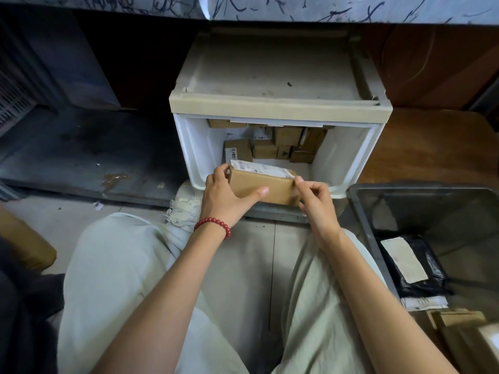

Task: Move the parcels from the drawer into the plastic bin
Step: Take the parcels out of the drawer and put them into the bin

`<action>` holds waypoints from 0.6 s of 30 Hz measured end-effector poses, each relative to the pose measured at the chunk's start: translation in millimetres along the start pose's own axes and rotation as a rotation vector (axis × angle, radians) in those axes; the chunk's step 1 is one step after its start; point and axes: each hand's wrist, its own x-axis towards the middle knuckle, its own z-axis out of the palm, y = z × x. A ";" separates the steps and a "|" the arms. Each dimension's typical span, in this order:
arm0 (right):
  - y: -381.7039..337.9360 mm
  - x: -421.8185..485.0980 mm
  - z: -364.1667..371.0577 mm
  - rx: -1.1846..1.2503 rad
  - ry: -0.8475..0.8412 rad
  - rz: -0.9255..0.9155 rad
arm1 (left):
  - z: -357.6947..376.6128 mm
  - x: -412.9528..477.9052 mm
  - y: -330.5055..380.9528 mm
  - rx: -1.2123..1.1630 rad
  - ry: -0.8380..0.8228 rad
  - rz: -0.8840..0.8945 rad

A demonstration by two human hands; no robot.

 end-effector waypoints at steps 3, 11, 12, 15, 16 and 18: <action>-1.3 -4.1 1.4 -0.061 -0.048 -0.032 | -0.4 1.4 1.3 -0.053 0.032 -0.010; -4.9 -7.2 -2.1 -0.022 -0.029 -0.198 | 3.3 3.3 5.2 0.037 0.055 0.075; -5.2 -7.7 -2.9 -0.013 0.008 -0.230 | 6.0 2.1 7.5 0.064 0.033 0.103; -8.3 -6.7 -11.0 0.054 0.080 -0.270 | 19.2 -4.6 17.6 0.116 -0.006 0.201; -10.3 -5.7 -16.0 0.077 0.094 -0.273 | 23.7 -5.9 22.2 0.104 -0.008 0.223; -17.5 -5.2 -30.2 0.113 0.127 -0.290 | 33.2 -6.2 33.2 0.057 -0.009 0.248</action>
